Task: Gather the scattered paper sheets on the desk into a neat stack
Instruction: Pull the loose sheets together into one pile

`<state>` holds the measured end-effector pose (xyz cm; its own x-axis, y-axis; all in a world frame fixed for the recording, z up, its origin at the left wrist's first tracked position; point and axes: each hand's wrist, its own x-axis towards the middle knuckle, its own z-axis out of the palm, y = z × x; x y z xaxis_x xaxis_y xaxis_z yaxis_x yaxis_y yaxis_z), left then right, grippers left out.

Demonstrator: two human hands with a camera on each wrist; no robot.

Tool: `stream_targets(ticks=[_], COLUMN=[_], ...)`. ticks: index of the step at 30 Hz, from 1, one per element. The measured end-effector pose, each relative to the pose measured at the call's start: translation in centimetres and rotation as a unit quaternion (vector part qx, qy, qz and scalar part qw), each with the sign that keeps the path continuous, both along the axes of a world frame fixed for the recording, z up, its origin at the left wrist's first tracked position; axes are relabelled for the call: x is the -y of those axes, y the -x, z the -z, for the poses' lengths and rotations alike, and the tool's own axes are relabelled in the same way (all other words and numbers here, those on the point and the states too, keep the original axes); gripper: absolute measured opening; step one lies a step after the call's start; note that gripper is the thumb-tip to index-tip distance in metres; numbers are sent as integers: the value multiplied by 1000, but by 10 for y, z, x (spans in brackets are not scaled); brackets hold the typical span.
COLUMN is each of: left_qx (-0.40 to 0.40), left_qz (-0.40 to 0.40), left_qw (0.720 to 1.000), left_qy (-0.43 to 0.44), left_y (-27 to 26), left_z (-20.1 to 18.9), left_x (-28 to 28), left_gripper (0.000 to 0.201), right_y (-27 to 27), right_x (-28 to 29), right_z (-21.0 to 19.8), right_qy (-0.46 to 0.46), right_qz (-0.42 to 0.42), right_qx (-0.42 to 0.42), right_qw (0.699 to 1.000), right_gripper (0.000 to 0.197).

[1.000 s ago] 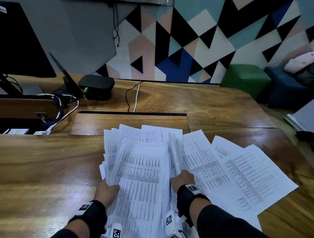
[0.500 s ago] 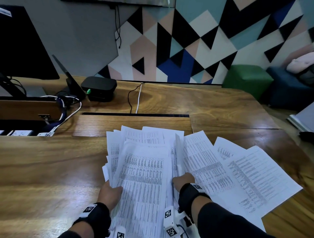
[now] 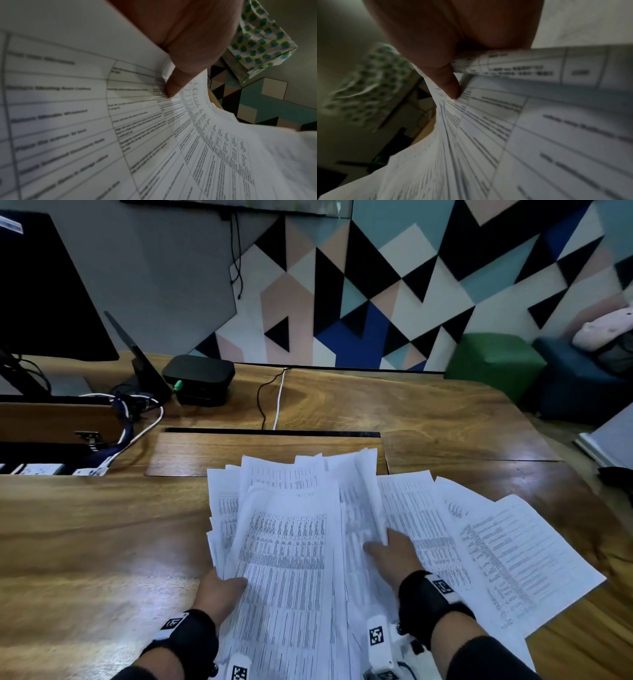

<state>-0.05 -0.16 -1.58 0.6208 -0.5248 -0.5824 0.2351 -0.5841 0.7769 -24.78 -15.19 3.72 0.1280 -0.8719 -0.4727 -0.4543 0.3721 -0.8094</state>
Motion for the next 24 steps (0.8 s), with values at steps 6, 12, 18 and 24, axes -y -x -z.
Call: stream_targets(ticks=[6, 12, 18, 24], left_qx=[-13, 24, -48, -139], left_qz=[-13, 15, 39, 11], left_qw=[1000, 1000, 997, 990], left_qy=[7, 8, 41, 20], left_y=[-1, 2, 2, -3], left_z=[-6, -14, -25, -21], left_x=[-1, 0, -1, -1], left_gripper=[14, 16, 13, 29], right_y=[18, 34, 5, -2], right_x=[15, 28, 4, -21], right_z=[-92, -146, -61, 43], right_qy=[218, 117, -47, -124], right_qz=[-35, 41, -18, -77], right_qx=[41, 343, 165, -28], right_qw=[974, 931, 985, 989], right_gripper=[10, 14, 17, 55])
